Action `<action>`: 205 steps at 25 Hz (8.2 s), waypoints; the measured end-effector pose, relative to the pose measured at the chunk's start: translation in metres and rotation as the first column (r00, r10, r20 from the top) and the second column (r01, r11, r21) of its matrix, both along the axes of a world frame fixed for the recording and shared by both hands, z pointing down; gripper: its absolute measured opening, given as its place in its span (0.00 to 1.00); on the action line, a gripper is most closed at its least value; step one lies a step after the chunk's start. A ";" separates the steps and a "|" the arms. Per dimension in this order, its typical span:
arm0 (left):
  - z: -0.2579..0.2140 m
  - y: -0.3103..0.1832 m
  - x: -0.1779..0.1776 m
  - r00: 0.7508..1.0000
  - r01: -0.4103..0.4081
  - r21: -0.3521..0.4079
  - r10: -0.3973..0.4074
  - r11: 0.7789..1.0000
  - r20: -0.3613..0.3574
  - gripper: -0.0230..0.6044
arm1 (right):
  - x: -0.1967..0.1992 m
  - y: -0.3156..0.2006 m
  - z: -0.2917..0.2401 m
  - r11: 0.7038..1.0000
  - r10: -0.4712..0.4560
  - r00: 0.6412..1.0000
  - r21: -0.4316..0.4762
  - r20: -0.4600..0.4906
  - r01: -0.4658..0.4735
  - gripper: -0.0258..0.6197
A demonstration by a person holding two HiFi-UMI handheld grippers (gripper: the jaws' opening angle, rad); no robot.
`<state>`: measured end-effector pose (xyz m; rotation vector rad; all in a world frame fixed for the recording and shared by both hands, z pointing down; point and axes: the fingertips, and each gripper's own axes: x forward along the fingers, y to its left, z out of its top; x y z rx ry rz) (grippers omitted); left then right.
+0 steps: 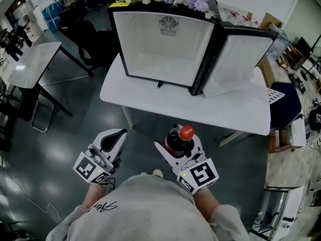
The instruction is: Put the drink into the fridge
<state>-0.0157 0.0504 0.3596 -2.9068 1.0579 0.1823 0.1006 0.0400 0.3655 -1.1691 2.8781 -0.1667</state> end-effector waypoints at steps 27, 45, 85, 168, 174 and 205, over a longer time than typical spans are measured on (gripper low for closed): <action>0.009 -0.033 -0.006 0.998 0.057 -0.025 -0.057 0.998 -0.009 0.04 | -0.007 -0.041 0.006 0.999 -0.049 0.998 -0.017 0.025 0.050 0.53; 0.005 -0.127 -0.025 1.000 0.013 -0.019 -0.013 1.000 -0.023 0.04 | -0.031 -0.126 0.001 1.000 -0.017 1.000 -0.013 0.009 0.017 0.53; 0.033 -0.274 -0.055 0.991 -0.123 -0.079 0.127 0.989 0.048 0.04 | -0.071 -0.266 0.018 0.988 0.152 0.988 -0.013 0.009 -0.152 0.53; 0.084 -0.271 -0.086 0.965 0.257 -0.186 -0.240 0.948 0.106 0.04 | -0.134 -0.546 0.130 0.991 0.137 0.983 0.010 -0.124 -0.137 0.53; 0.085 -0.271 -0.085 0.962 0.266 -0.189 -0.248 0.945 0.113 0.04 | -0.134 -0.556 0.130 0.990 0.142 0.982 0.009 -0.125 -0.142 0.53; 0.073 -0.271 -0.090 0.962 0.268 -0.162 -0.254 0.950 0.102 0.04 | -0.125 -0.546 0.145 0.992 0.110 0.976 -0.046 -0.186 -0.120 0.53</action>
